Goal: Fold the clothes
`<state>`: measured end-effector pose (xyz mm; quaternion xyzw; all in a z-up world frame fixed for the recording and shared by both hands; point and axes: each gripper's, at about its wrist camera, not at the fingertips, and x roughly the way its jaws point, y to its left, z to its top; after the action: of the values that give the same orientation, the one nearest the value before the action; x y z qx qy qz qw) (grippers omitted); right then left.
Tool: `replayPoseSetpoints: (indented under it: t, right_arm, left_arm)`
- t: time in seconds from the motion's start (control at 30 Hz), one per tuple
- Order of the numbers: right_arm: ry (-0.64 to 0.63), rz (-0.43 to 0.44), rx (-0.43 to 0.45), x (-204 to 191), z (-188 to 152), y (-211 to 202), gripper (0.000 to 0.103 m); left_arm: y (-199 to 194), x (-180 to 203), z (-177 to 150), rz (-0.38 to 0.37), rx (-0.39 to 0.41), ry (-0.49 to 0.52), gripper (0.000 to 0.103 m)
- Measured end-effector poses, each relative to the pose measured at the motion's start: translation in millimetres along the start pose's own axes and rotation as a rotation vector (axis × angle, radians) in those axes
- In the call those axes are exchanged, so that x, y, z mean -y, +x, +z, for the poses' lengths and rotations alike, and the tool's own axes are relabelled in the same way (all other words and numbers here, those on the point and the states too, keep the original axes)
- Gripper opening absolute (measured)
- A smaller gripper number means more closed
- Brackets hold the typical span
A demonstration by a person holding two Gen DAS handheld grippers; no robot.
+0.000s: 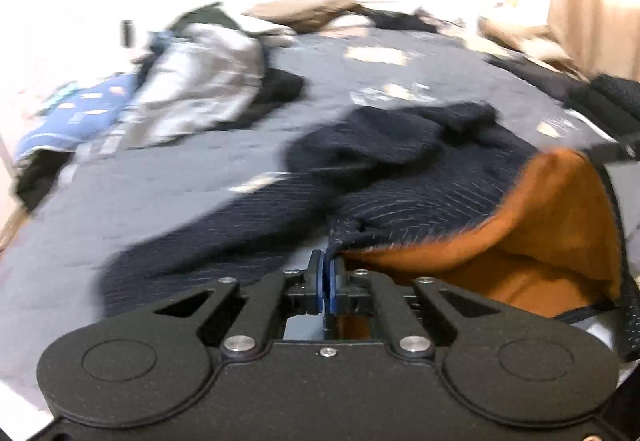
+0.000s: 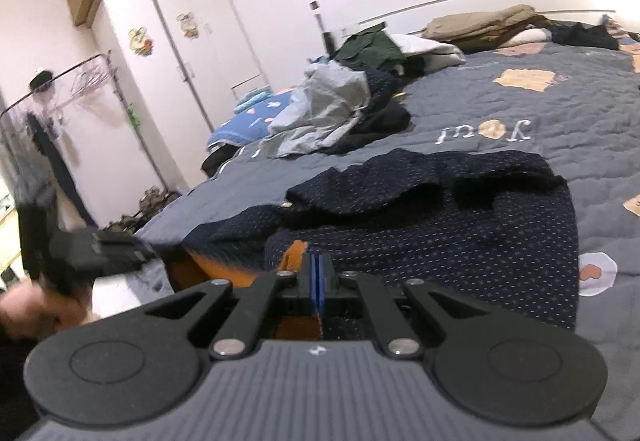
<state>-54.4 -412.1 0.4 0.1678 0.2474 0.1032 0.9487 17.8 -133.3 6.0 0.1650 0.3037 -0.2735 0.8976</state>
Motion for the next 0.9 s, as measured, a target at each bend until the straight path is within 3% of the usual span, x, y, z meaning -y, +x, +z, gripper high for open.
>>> replayPoseSetpoints:
  t: [0.17, 0.23, 0.3, 0.53, 0.57, 0.63, 0.67, 0.77, 0.9]
  right_arm:
    - [-0.111, 0.073, -0.107, -24.3, -9.8, 14.2, 0.002]
    - [-0.127, 0.062, -0.122, -27.0, -12.5, 17.6, 0.002]
    - [-0.117, 0.043, -0.123, -24.6, -12.1, 17.9, 0.003]
    - [-0.080, -0.024, -0.124, -16.0, -10.5, 19.3, 0.005]
    - [-0.070, -0.039, -0.119, -13.8, -9.6, 18.1, 0.006]
    - [-0.016, -0.105, -0.083, -0.3, -3.6, 10.1, 0.006]
    - [0.007, -0.142, -0.074, 9.1, -2.8, 6.2, 0.006]
    - [0.071, -0.270, -0.062, 33.9, -5.5, -4.7, 0.006]
    - [0.143, -0.390, -0.063, 61.9, -14.8, -15.9, 0.008]
  left_arm:
    - [-5.6, -46.9, -18.6, 0.115, -0.129, -0.016, 0.004]
    - [0.4, -50.9, -26.4, 0.144, -0.206, -0.024, 0.004]
    - [-2.8, -53.8, -31.8, 0.162, -0.212, -0.042, 0.005]
    - [-33.2, -53.6, -8.7, 0.035, -0.037, -0.169, 0.007]
    - [-35.7, -49.0, -3.9, 0.003, -0.006, -0.191, 0.014]
    - [-31.6, -35.2, 6.0, -0.047, 0.059, -0.226, 0.041]
    - [-28.7, -24.6, 10.6, -0.072, 0.093, -0.231, 0.060]
    - [-11.3, 11.2, 19.4, -0.124, 0.184, -0.218, 0.062]
    - [18.8, 41.7, 14.9, -0.209, 0.197, -0.285, 0.062]
